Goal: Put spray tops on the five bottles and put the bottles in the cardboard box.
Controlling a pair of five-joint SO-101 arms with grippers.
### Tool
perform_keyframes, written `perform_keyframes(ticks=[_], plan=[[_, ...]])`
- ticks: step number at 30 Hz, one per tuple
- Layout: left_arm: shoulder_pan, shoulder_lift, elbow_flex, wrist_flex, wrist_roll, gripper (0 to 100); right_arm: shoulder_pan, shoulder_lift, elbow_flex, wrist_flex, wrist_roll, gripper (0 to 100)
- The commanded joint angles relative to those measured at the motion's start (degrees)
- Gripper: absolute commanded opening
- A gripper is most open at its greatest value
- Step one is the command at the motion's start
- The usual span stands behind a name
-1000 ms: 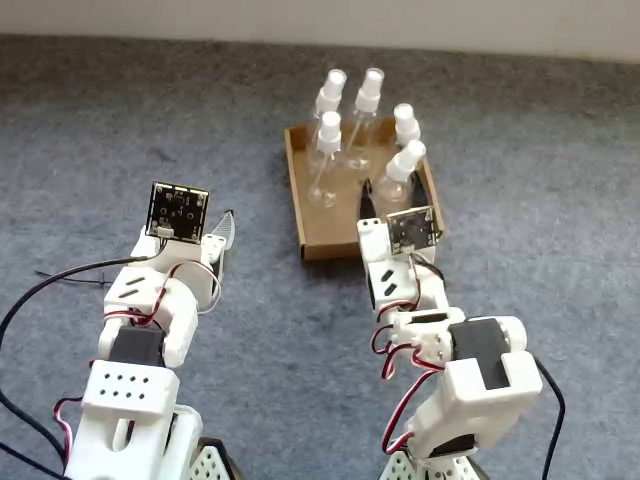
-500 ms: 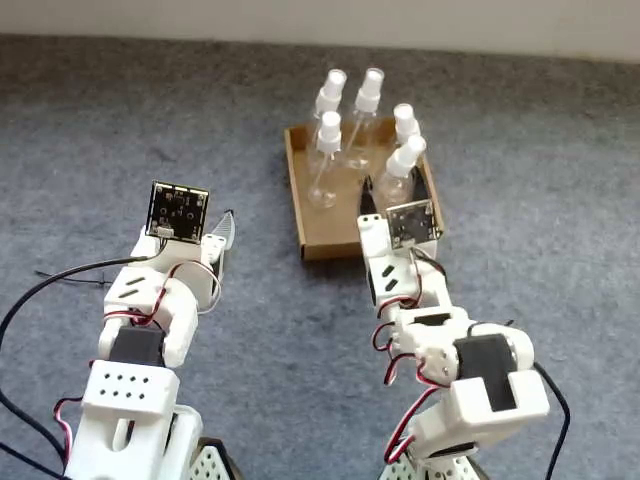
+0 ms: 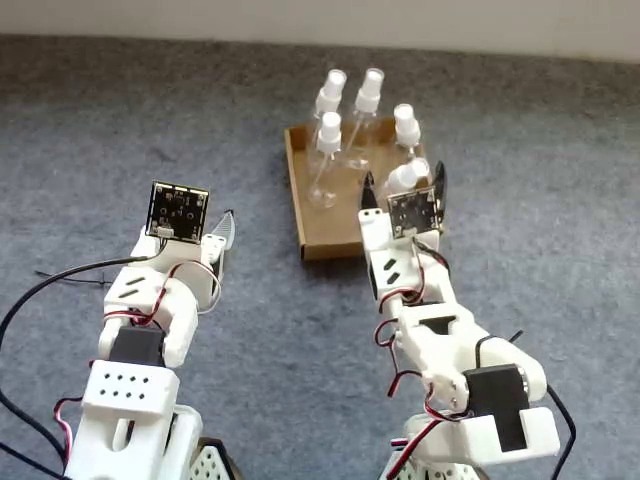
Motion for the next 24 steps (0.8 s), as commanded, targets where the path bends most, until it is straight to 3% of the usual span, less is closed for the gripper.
perform_keyframes(ticks=[1,5,16,24], plan=[[-0.57,-0.22,-0.31,-1.14,-0.35,17,-0.13,-2.77,-2.86,0.31,0.35,33.2],[-0.57,-0.22,-0.31,-1.14,-0.35,17,-0.22,-5.14,-4.18,2.24,0.26,33.2],[-0.57,-0.22,-0.31,-1.14,-0.35,17,-0.22,-20.0,-12.53,27.38,0.18,33.2],[-0.57,-0.22,-0.31,-1.05,-0.35,17,-0.13,-21.58,-17.63,32.75,0.35,33.2]])
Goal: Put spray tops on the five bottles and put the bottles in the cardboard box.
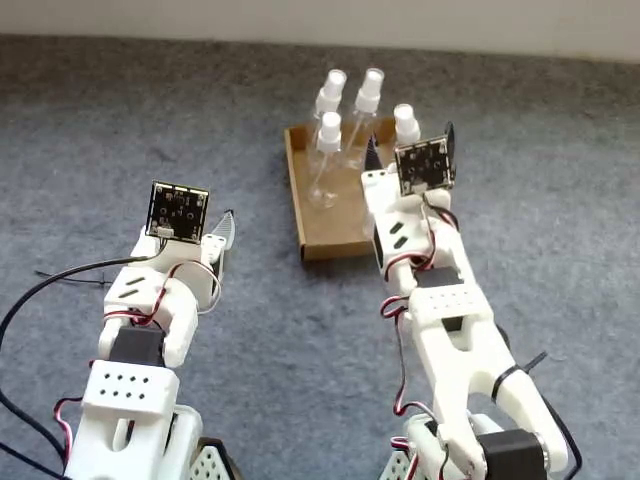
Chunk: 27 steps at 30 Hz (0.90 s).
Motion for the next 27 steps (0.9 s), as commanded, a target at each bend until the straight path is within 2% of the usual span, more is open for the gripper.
perform_keyframes(ticks=[1,7,13,17,23,27], plan=[[-0.57,-0.22,-0.31,-1.05,-0.35,17,-0.13,-2.59,-6.29,2.15,0.35,33.2],[-0.57,-0.22,-0.31,-1.05,-0.35,17,-0.13,-5.14,-13.41,13.41,0.26,33.2],[-0.66,-0.22,-0.31,-1.14,-0.35,17,-0.4,-14.64,-14.46,24.84,0.18,32.4],[-0.75,-0.22,-0.31,-1.14,-0.35,17,-0.22,-23.78,-10.42,32.48,0.44,20.7],[-0.75,-0.48,-0.31,-1.14,-0.35,17,-0.13,-41.8,4.62,36.7,0.62,2.1],[-0.84,-0.75,-0.31,-1.14,-0.44,17,1.54,-55.25,17.27,37.58,1.05,0.5]])
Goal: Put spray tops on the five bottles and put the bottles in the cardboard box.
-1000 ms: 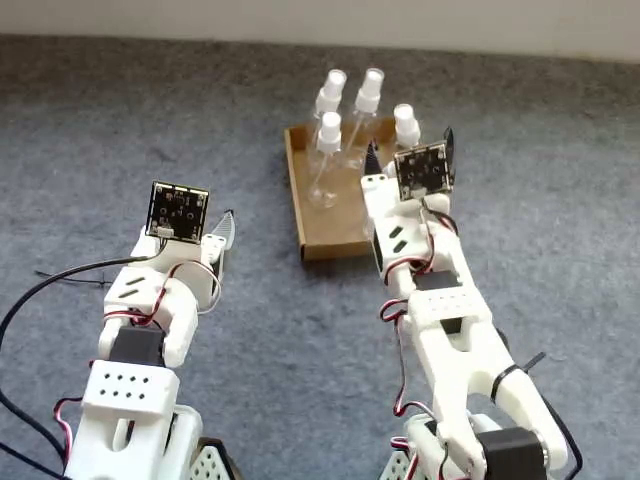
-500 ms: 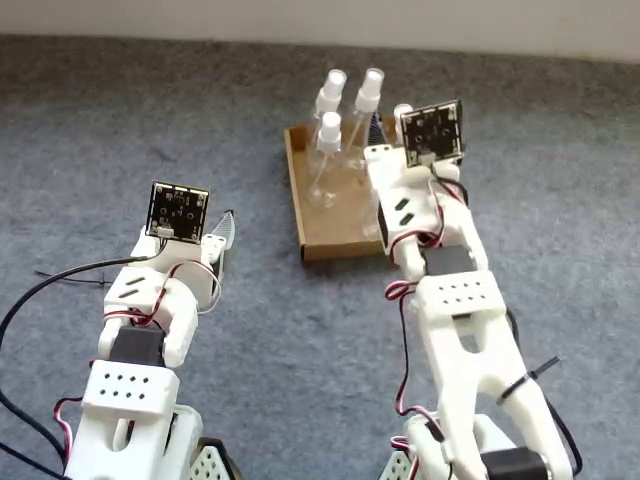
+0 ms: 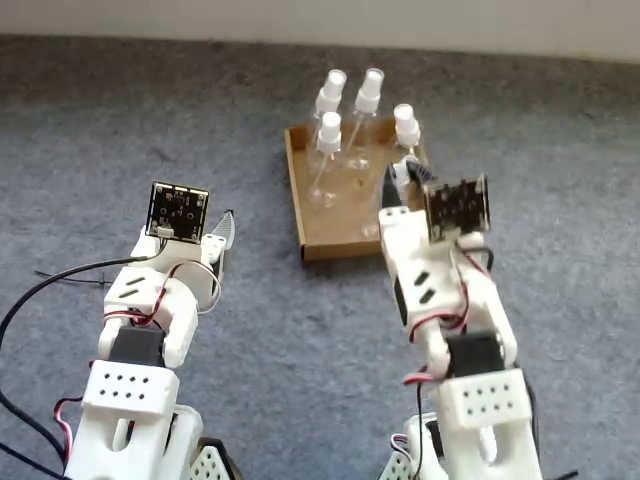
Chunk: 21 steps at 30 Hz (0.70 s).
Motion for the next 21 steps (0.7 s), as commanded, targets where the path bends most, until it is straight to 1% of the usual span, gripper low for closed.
perform_keyframes(ticks=[1,5,7,11,15,18,21], plan=[[-0.92,-0.75,-0.31,-1.14,-0.44,17,2.42,-13.76,9.27,1.19,2.02,0.5],[-4.09,-0.84,1.8,-1.23,-0.44,17,6.2,-29.32,19.56,3.03,6.68,0.5],[-6.2,-0.84,1.89,-1.23,-0.44,17,7.34,-36.18,24.31,5.67,7.65,0.5],[-9.8,-3.47,2.24,-1.23,-0.26,17,9.19,-33.01,30.55,9.45,7.65,0.5],[-13.14,-14.81,6.11,-0.88,-0.35,17,10.33,-33.98,35.56,10.68,7.82,0.5],[-15.25,-27.74,12.53,-0.79,-0.35,17,12.7,-35.03,38.11,16.92,7.82,0.5],[-16.92,-41.19,21.23,-0.79,-0.44,17,13.05,-35.03,37.85,22.55,7.82,0.5]])
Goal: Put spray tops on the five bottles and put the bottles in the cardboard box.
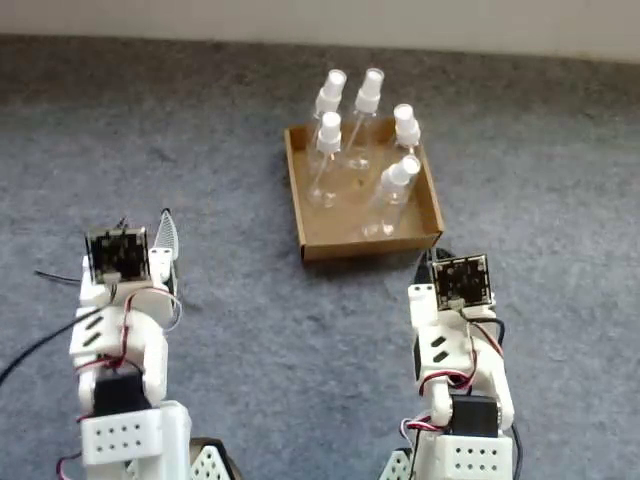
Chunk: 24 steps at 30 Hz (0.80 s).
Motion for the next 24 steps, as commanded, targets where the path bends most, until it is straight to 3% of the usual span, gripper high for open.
perform_keyframes(ticks=[1,8,12,17,19,22,24], plan=[[-3.03,-19.03,9.45,-0.88,-0.53,17,0.84,-1.01,9.54,6.64,0.7,0.5],[-3.47,-9.1,9.71,3.52,-0.44,17,0.84,-0.92,9.54,25.8,0.7,0.5],[-3.56,-5.14,9.71,13.01,-0.53,17,0.84,-0.92,9.54,35.03,0.7,0.5],[-4.79,-0.57,9.71,23.74,-0.53,17,0.66,-0.92,9.54,35.03,0.7,0.5],[-5.49,0.66,9.71,24.53,-0.53,14,0.66,-0.92,9.54,35.03,0.7,0.5],[-8.48,1.63,9.71,24.53,-1.05,0,0.66,-0.92,9.54,35.03,0.7,0.5],[-10.07,1.63,9.71,24.7,-2.37,4,0.66,-0.92,9.54,35.03,0.7,0.5]])
